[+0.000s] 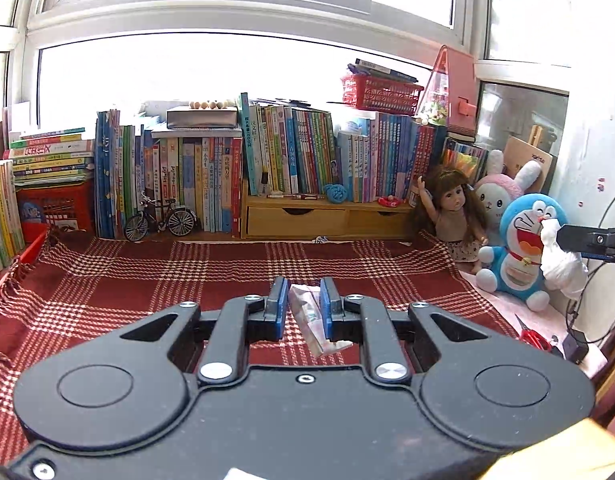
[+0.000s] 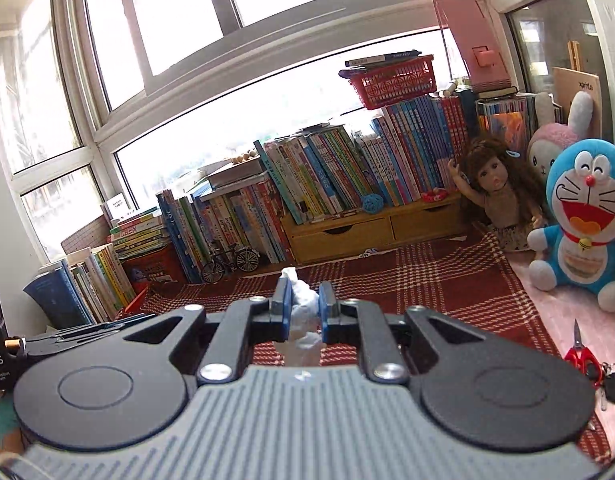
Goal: Organize books
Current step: 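Carry the white packet and tissue off the bed to the trash bin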
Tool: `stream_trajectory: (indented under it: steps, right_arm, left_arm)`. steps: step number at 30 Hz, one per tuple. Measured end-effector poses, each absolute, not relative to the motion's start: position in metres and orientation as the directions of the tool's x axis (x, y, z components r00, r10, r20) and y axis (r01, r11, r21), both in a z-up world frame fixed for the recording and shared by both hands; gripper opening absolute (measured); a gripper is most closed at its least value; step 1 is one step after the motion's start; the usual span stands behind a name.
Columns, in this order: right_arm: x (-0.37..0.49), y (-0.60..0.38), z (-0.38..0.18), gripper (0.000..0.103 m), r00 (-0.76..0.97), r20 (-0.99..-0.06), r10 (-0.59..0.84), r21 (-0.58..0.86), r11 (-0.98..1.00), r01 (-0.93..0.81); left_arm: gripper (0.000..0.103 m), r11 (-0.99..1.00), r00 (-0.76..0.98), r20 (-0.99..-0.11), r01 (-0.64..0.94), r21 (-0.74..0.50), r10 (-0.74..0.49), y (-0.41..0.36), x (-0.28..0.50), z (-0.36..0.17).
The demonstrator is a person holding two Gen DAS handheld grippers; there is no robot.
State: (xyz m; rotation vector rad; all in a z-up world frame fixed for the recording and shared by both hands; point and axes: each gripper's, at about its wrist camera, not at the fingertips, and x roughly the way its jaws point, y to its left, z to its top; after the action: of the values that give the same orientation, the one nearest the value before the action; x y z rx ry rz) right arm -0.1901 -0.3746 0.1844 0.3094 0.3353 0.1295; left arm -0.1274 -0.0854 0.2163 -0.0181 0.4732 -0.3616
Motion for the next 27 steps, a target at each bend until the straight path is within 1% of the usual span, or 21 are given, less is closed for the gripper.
stream_trajectory:
  steps: [1,7,11,13,14,16,17,18,19,20,21,22,23,25,26,27]
  right_arm:
    - [-0.190,-0.375,0.184,0.018,0.937,-0.303,0.176,0.319,0.945,-0.074]
    - [-0.301,-0.340,0.213,0.019,0.943,-0.247,0.221,0.273,0.950,-0.151]
    - [-0.356,-0.317,0.215,0.019,0.936,-0.241,0.256,0.246,0.949,-0.196]
    - [-0.367,-0.312,0.212,0.021,0.933,-0.242,0.265,0.239,0.949,-0.208]
    - [-0.386,-0.300,0.197,0.021,0.923,-0.257,0.285,0.235,0.945,-0.226]
    - [-0.395,-0.290,0.174,0.022,0.912,-0.276,0.305,0.252,0.938,-0.238]
    - [-0.397,-0.284,0.159,0.022,0.907,-0.284,0.312,0.260,0.935,-0.240]
    - [-0.397,-0.284,0.159,0.023,0.907,-0.284,0.312,0.260,0.935,-0.240]
    - [-0.397,-0.275,0.125,0.023,0.899,-0.308,0.311,0.273,0.934,-0.230]
    - [-0.397,-0.275,0.125,0.023,0.899,-0.308,0.311,0.273,0.934,-0.230]
    - [-0.394,-0.270,0.105,0.023,0.896,-0.325,0.304,0.282,0.935,-0.215]
    - [-0.385,-0.260,0.058,0.023,0.882,-0.370,0.292,0.308,0.934,-0.181]
    - [-0.378,-0.255,0.030,0.023,0.873,-0.398,0.283,0.327,0.933,-0.153]
    - [-0.368,-0.245,-0.018,0.022,0.849,-0.449,0.279,0.360,0.926,-0.114]
    - [-0.368,-0.245,-0.018,0.022,0.849,-0.449,0.279,0.360,0.926,-0.114]
    - [-0.359,-0.238,-0.063,0.022,0.813,-0.506,0.288,0.403,0.912,-0.072]
  left_arm:
    - [0.016,0.932,0.824,-0.440,0.348,-0.102,-0.355,-0.079,-0.145,0.224]
    - [0.016,0.902,0.807,-0.419,0.427,-0.070,-0.415,-0.039,-0.256,0.251]
    - [0.017,0.867,0.766,-0.438,0.493,-0.072,-0.471,-0.008,-0.322,0.248]
    - [0.017,0.854,0.745,-0.455,0.515,-0.073,-0.488,0.005,-0.350,0.234]
    - [0.017,0.851,0.736,-0.466,0.519,-0.078,-0.491,0.010,-0.359,0.222]
    - [0.017,0.851,0.713,-0.505,0.517,-0.091,-0.487,0.017,-0.374,0.192]
    - [0.017,0.856,0.702,-0.529,0.507,-0.099,-0.477,0.019,-0.377,0.174]
    - [0.017,0.863,0.694,-0.551,0.493,-0.106,-0.464,0.020,-0.376,0.154]
    - [0.017,0.875,0.685,-0.578,0.470,-0.114,-0.443,0.020,-0.373,0.131]
    - [0.017,0.886,0.676,-0.602,0.448,-0.123,-0.425,0.020,-0.368,0.109]
    - [0.017,0.894,0.664,-0.624,0.427,-0.135,-0.412,0.021,-0.365,0.089]
    - [0.017,0.903,0.644,-0.653,0.402,-0.155,-0.399,0.021,-0.361,0.061]
    - [0.017,0.907,0.628,-0.674,0.390,-0.161,-0.390,0.020,-0.358,0.042]
    - [0.017,0.933,0.604,-0.726,0.328,-0.149,-0.329,0.018,-0.348,-0.006]
    - [0.017,0.940,0.591,-0.747,0.312,-0.136,-0.304,0.017,-0.347,-0.023]
    - [0.017,0.949,0.575,-0.771,0.291,-0.119,-0.273,0.013,-0.341,-0.043]
